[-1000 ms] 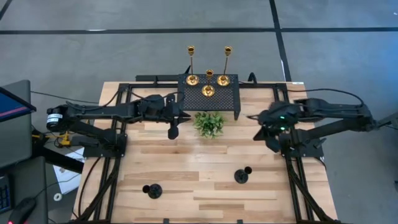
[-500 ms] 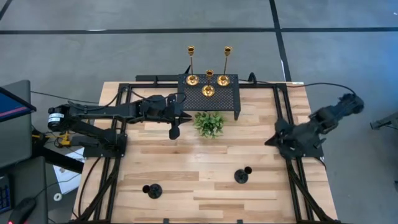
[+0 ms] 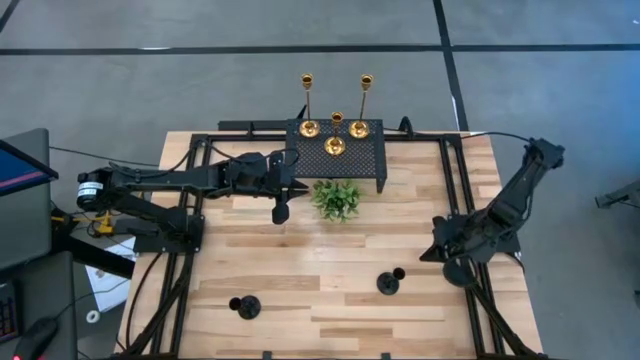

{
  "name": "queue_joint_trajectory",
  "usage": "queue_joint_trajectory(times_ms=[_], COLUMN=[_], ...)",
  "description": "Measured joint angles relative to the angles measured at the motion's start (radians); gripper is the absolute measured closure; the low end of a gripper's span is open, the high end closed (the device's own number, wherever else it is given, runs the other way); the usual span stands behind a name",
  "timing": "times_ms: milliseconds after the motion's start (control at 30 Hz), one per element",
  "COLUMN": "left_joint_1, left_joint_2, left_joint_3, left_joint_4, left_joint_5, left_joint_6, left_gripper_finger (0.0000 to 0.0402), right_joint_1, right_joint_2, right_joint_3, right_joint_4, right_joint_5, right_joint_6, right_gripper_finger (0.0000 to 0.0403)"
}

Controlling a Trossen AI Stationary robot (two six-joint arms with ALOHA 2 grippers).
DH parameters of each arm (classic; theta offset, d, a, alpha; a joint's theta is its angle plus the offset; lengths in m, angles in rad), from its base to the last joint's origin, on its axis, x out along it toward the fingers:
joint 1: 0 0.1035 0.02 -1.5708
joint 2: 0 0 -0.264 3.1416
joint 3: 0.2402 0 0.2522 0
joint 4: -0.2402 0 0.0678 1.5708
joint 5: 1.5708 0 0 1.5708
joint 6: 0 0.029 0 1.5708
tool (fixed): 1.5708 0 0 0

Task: Pick & Place candle stick holders
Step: Put the right black candle holder on the shelf

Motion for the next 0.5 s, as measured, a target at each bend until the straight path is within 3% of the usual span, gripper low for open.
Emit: queue_joint_trajectory(times_ms=[267, 500], left_joint_1=[0.0, 0.0], left_joint_2=[0.0, 0.0], left_joint_3=[0.0, 0.0], left_joint_4=[0.001, 0.001], left_joint_5=[0.0, 0.0], left_joint_6=[0.006, 0.0], left_gripper_finger=[0.0344, 0.0344], right_joint_1=[0.02, -0.014], right_joint_2=[0.009, 0.099], right_joint_3=[-0.125, -0.152], right_joint_4=[0.215, 0.377], right_joint_5=[0.009, 0.051], right_joint_6=[0.001, -0.07], right_gripper_finger=[0.0384, 0.0297])
